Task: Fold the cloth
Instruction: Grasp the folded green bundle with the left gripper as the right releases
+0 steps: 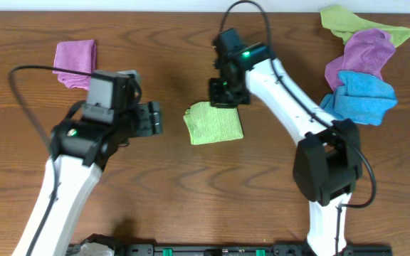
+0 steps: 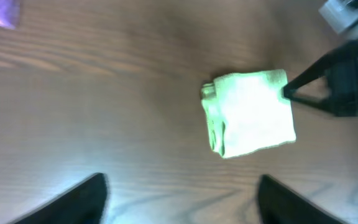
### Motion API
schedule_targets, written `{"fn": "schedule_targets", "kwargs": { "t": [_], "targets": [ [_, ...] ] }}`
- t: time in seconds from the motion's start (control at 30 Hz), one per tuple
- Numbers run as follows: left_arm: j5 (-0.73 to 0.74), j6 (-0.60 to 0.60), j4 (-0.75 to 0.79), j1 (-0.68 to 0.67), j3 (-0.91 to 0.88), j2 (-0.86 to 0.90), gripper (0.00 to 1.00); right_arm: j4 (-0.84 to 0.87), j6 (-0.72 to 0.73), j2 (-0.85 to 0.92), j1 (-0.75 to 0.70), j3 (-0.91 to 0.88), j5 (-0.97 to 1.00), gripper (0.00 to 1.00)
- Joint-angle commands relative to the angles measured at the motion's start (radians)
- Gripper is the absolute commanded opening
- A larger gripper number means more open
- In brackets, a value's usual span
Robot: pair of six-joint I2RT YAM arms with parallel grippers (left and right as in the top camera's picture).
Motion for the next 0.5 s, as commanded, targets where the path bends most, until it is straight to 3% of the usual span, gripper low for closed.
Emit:
{"fn": "schedule_targets", "kwargs": {
  "t": [0.0, 0.23, 0.47],
  "targets": [
    [0.160, -0.030, 0.087, 0.003, -0.082, 0.069, 0.94, -0.047, -0.035, -0.030, -0.036, 0.011, 0.121, 0.02],
    [0.346, -0.172, 0.419, 0.003, -0.255, 0.234, 0.98, -0.052, -0.036, -0.030, -0.100, -0.012, 0.205, 0.02],
    [0.484, -0.263, 0.677, 0.003, -0.364, 0.394, 0.97, 0.048, -0.035, -0.024, -0.130, -0.119, 0.196, 0.02]
  ]
}}
